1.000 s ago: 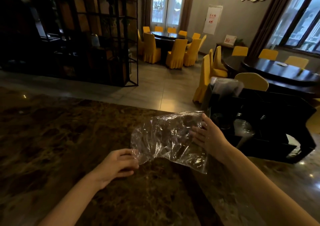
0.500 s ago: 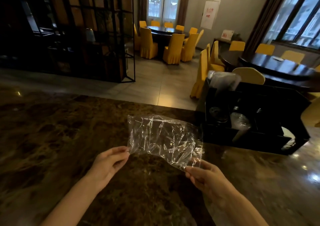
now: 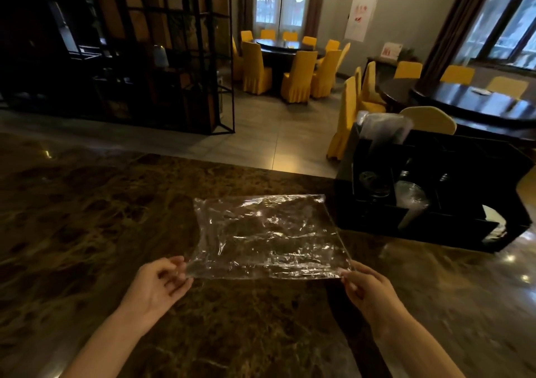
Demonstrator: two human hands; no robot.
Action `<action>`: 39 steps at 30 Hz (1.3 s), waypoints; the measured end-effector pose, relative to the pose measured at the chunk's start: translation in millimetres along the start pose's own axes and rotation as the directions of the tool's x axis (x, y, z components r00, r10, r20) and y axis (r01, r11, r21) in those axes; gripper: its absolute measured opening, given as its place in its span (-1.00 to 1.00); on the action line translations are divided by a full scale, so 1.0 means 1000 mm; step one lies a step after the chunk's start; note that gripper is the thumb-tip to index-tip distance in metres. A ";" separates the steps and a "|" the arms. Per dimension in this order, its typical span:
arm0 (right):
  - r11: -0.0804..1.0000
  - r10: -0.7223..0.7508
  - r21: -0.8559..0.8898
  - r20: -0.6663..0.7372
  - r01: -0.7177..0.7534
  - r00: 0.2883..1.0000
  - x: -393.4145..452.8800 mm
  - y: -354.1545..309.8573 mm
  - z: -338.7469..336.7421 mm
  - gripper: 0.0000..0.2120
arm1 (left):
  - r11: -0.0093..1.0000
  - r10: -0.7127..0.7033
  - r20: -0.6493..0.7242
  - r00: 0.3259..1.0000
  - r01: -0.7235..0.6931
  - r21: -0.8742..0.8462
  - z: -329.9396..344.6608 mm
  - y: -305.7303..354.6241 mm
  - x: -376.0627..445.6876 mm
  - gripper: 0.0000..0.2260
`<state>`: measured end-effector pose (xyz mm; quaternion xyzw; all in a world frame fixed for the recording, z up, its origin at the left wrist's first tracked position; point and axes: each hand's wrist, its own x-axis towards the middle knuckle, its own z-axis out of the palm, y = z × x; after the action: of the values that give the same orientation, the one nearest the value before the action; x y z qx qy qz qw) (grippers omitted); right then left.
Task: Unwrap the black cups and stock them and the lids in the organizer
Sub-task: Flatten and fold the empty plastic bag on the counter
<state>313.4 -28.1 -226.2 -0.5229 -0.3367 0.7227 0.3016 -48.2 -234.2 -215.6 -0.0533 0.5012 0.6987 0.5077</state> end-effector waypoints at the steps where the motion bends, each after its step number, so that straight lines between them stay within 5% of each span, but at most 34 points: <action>1: 0.999 0.020 0.032 0.024 -0.020 1.000 0.004 -0.001 0.005 -0.67 | 0.999 -0.011 0.024 1.000 0.010 0.033 0.001 0.001 -0.003 -0.84; 8: 0.906 0.095 0.397 0.141 -0.144 0.985 0.015 -0.014 0.054 -0.44 | 0.864 -0.089 0.019 0.996 0.068 0.498 0.023 0.000 -0.016 -0.42; 12: 0.987 0.144 0.027 0.258 -0.156 0.955 -0.015 0.011 0.092 -0.42 | 0.851 -0.126 0.060 0.990 0.076 0.520 0.038 -0.020 -0.015 -0.52; 17: 0.926 0.261 -0.347 0.315 -0.145 0.912 -0.065 0.042 0.130 -0.45 | 0.879 -0.106 0.068 0.992 0.061 0.473 0.061 -0.051 -0.012 -0.64; 24: 0.960 0.203 -0.244 0.274 -0.136 0.940 -0.078 0.051 0.128 -0.85 | 0.872 -0.107 0.093 0.990 0.048 0.487 0.066 -0.053 -0.013 -0.59; 28: 0.952 0.239 -0.265 0.340 -0.151 0.909 -0.080 0.046 0.109 -0.75 | 0.842 0.146 -0.067 0.987 -0.088 0.533 0.053 -0.027 -0.005 -0.49; 31: 0.930 0.253 -0.349 0.373 -0.118 0.893 -0.082 0.043 0.100 -0.71 | 0.793 0.273 -0.044 0.961 -0.199 0.576 0.042 -0.010 -0.001 -0.50; 36: 0.885 0.242 -0.464 0.401 -0.032 0.884 -0.084 0.035 0.099 -0.65 | 0.777 0.269 0.120 0.956 -0.289 0.559 0.024 0.001 -0.001 -0.74; 39: 0.899 0.240 -0.435 0.401 -0.047 0.884 -0.081 0.034 0.101 -0.67 | 0.791 0.300 0.072 0.951 -0.290 0.538 0.013 0.005 -0.001 -0.78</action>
<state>235.2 -129.4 -185.7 -0.4195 -0.5012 0.7556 0.0437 -45.5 -225.1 -205.1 0.1656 0.6846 0.5979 0.3825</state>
